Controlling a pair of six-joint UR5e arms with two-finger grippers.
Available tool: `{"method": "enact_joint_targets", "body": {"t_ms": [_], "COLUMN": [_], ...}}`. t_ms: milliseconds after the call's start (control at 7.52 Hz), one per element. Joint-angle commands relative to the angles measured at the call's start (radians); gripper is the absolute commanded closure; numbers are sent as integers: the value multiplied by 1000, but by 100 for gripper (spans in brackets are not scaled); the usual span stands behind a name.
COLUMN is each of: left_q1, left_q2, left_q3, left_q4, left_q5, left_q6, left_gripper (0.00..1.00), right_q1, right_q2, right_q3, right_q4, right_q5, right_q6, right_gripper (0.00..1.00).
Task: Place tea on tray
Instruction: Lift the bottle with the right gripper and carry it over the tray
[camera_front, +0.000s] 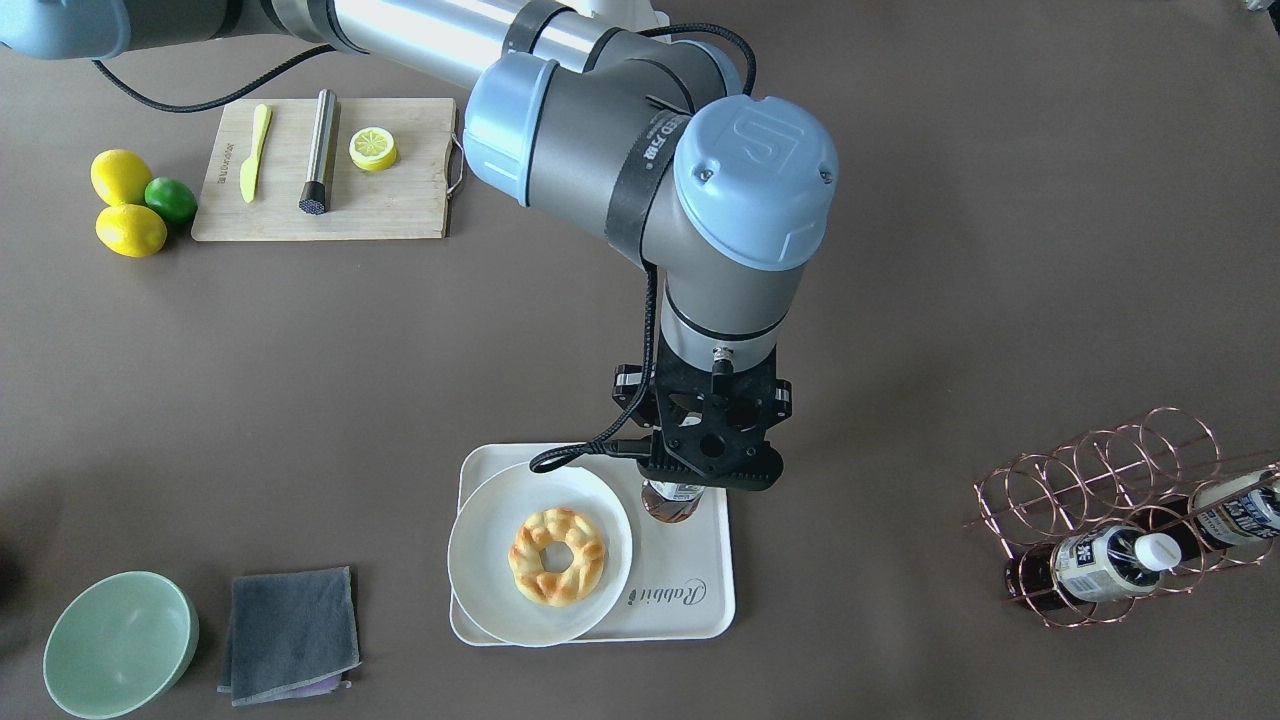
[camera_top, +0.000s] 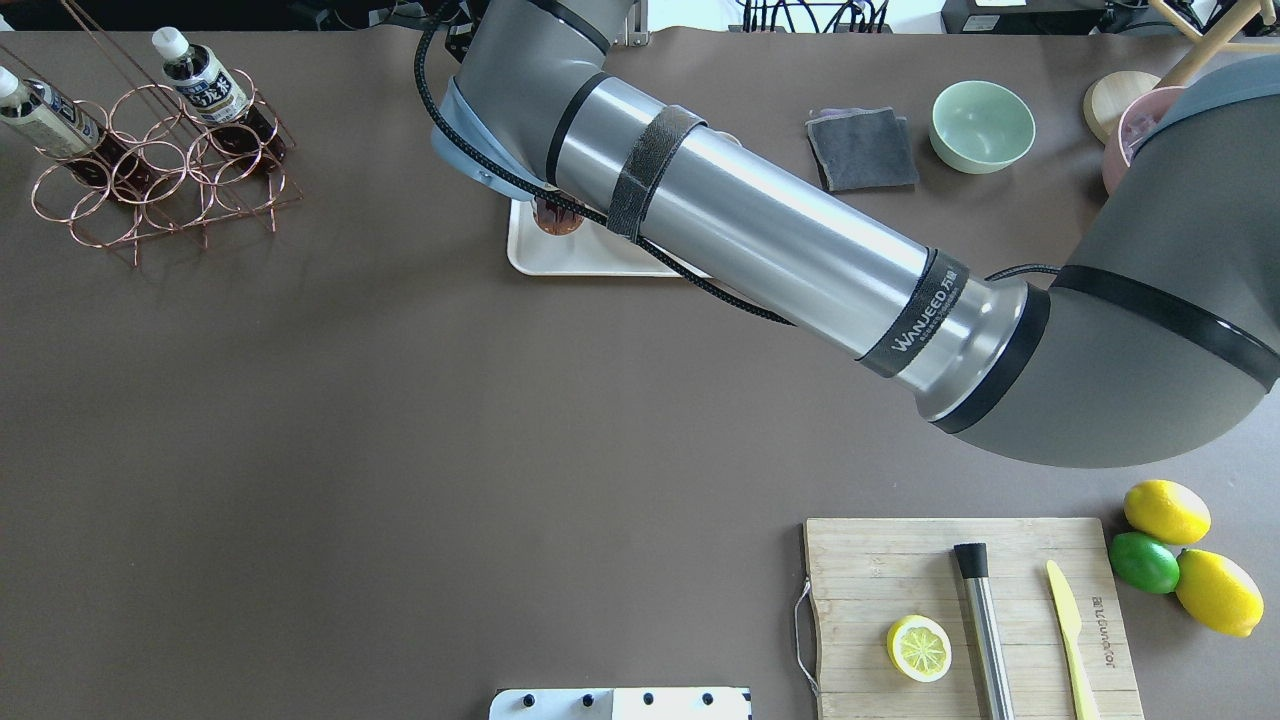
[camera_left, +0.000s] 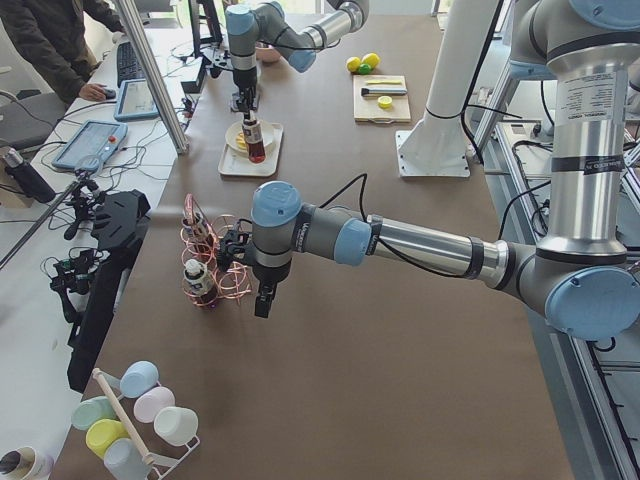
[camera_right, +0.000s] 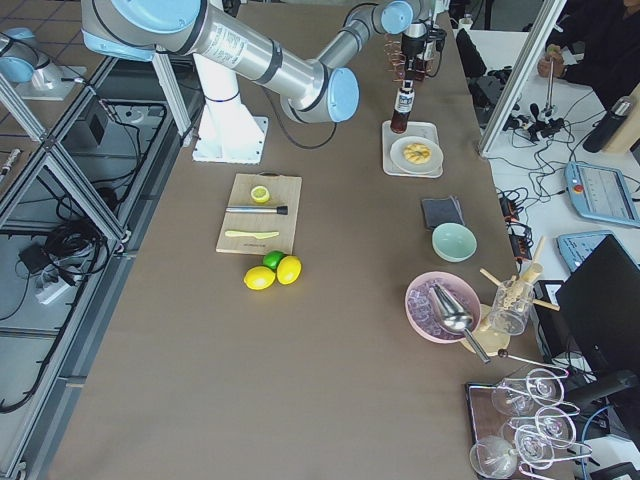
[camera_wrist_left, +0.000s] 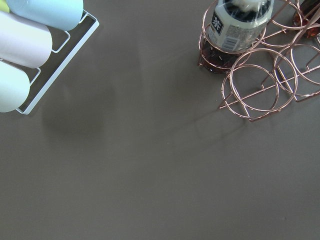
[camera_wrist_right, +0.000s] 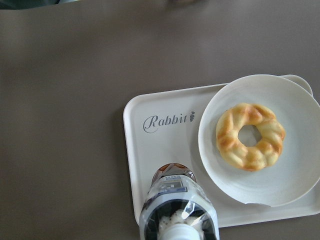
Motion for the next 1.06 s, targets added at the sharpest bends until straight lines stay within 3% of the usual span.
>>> {"method": "enact_joint_targets", "body": {"t_ms": [0,798,931], "left_q1": [0,0,0], "left_q2": [5,5,5], "left_q3": [20,34,36], "left_q4": [-27,-41,-41], "left_q5": [-1,-1,-1], "left_q6": [1,-1,-1], "left_gripper": [2,2,2], "right_q1": [1,-12,-16], "right_q2": [14,21,21], "right_q3": [-84,-98,-98], "right_q4": [104,124,124], "right_q5": [-42,-63,-69], "right_q6": [5,7,8], "right_gripper": [100,100,82]}}
